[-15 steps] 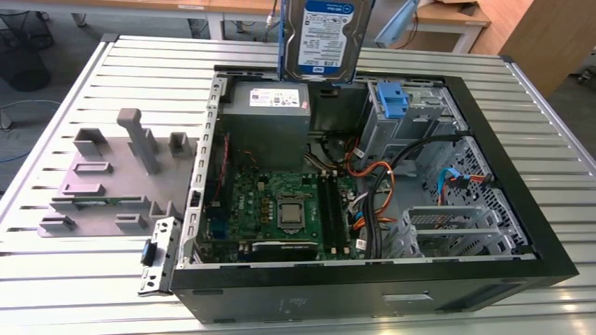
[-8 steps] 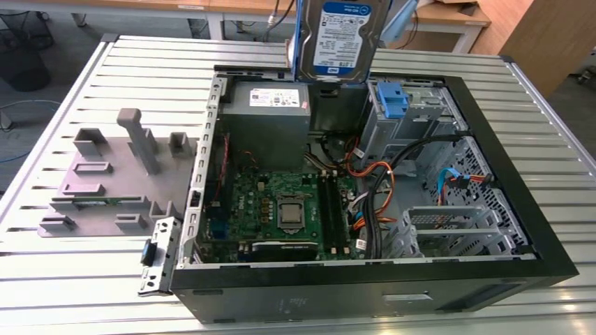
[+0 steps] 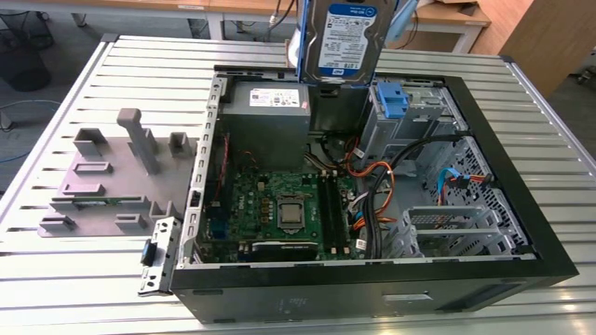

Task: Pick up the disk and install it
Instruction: 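Pick up the disk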

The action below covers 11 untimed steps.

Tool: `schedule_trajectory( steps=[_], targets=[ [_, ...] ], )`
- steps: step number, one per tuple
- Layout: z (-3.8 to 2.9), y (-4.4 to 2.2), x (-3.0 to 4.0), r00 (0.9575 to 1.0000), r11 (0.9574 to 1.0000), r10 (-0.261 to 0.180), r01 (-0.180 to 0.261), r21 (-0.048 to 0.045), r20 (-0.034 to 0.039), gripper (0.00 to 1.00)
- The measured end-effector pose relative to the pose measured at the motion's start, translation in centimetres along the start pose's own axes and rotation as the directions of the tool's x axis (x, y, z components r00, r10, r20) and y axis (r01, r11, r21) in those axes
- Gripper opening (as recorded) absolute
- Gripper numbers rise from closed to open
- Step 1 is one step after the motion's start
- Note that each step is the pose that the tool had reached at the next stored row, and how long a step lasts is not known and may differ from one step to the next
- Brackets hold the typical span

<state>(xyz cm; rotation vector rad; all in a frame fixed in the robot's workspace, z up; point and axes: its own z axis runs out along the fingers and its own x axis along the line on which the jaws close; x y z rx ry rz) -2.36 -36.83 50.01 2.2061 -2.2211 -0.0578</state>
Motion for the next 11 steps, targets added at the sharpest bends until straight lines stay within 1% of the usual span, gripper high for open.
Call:
schedule_trajectory(
  steps=[11],
  targets=[
    [0.02,-0.01,1.22,1.0000,1.0000,0.000,0.000,0.0000,0.0000,0.35]
  ],
)
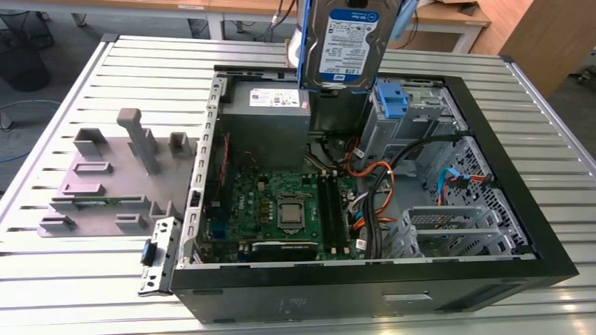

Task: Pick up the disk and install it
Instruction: 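Pick up the disk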

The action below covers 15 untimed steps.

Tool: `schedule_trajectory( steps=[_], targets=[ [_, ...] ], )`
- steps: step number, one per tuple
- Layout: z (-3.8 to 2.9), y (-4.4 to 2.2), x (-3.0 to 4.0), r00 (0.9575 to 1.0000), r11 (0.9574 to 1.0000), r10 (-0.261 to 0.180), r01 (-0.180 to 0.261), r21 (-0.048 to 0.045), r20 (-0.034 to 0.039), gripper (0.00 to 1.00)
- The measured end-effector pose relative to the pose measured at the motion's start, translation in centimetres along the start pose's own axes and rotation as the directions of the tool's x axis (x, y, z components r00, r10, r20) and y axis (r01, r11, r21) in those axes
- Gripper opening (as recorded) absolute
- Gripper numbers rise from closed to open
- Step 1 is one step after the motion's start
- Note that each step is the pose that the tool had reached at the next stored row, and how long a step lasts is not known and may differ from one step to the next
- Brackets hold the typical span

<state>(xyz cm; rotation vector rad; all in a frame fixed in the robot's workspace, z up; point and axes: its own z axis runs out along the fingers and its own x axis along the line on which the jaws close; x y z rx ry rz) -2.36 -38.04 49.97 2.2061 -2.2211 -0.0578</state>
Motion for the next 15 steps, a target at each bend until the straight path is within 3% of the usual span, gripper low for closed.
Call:
schedule_trajectory(
  steps=[15],
  targets=[
    [0.01,-0.02,2.53,1.0000,1.0000,0.000,0.000,0.0000,0.0000,0.35]
  ],
)
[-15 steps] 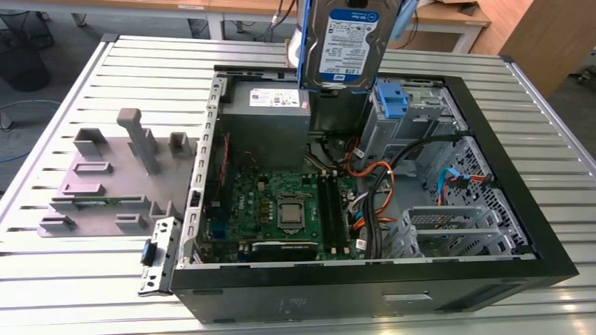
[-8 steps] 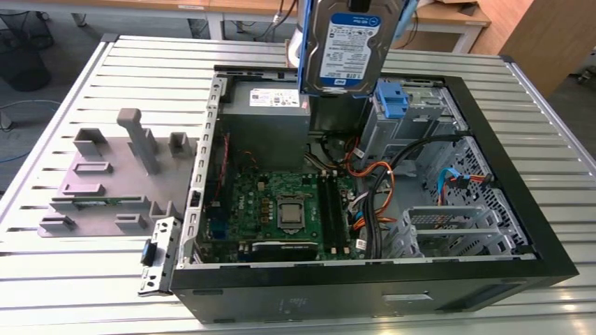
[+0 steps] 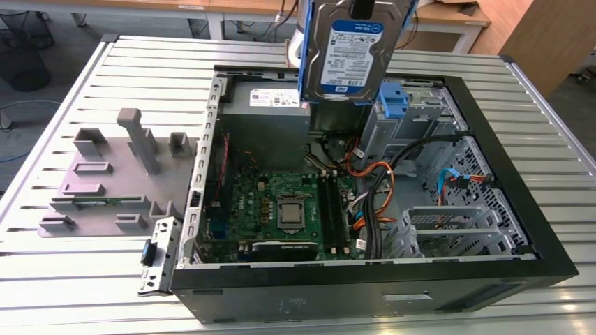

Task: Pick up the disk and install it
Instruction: 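Pick up the disk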

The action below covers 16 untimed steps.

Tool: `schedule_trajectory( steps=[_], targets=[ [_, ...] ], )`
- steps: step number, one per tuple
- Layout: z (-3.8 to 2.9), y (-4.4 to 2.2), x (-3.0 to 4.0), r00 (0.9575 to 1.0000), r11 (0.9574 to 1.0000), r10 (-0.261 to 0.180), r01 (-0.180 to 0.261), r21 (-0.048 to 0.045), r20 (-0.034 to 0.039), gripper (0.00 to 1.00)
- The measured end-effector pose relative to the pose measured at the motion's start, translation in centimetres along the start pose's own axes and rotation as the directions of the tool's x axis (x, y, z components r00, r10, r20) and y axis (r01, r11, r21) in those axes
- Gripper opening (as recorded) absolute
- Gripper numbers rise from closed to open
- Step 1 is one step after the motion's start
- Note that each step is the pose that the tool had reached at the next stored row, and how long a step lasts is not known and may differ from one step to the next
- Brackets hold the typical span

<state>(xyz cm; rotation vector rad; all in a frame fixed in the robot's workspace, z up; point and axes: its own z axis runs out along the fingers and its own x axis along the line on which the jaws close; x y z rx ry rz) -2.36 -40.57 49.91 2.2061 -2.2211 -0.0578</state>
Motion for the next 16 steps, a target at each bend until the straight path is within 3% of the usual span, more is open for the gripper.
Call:
schedule_trajectory(
  steps=[16],
  targets=[
    [0.01,-0.03,3.76,1.0000,1.0000,0.000,0.000,0.0000,0.0000,0.35]
  ],
)
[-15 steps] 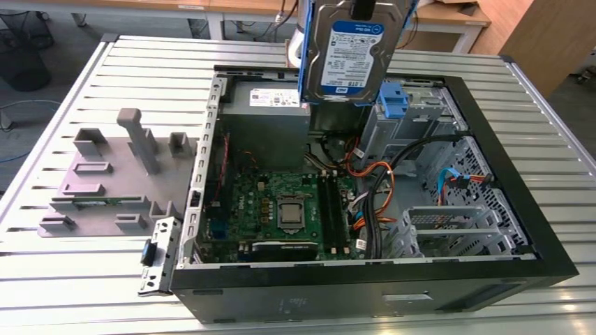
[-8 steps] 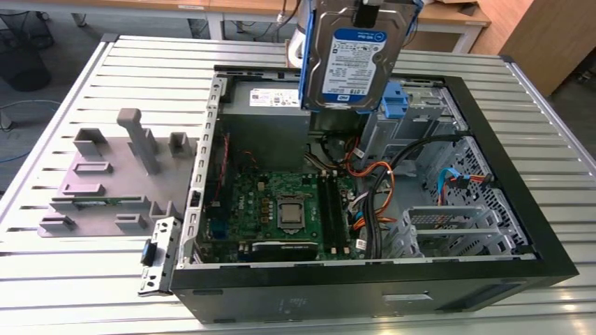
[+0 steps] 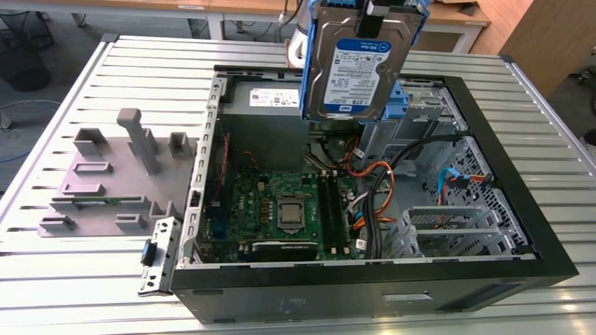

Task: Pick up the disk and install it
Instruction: 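Pick up the disk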

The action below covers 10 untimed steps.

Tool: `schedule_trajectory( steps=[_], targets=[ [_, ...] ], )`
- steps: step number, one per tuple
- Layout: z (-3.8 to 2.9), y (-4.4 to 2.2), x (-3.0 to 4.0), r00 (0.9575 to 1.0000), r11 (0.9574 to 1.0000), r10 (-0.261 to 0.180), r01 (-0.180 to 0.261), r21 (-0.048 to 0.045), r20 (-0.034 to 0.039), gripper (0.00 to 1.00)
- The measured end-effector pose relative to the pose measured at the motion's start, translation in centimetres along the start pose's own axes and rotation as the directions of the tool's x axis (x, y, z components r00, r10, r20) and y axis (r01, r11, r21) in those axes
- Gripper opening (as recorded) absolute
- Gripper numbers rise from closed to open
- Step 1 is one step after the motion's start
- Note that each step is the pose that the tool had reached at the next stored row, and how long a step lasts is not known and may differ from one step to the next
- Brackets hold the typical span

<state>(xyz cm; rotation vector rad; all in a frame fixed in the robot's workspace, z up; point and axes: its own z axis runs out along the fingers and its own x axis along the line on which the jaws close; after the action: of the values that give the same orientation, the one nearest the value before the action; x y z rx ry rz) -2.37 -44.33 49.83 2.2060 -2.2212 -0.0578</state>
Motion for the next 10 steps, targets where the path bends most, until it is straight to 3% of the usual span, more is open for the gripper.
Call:
schedule_trajectory(
  steps=[10],
  targets=[
    [0.00,-0.02,2.92,1.0000,1.0000,0.000,0.000,0.0000,0.0001,0.35]
  ],
)
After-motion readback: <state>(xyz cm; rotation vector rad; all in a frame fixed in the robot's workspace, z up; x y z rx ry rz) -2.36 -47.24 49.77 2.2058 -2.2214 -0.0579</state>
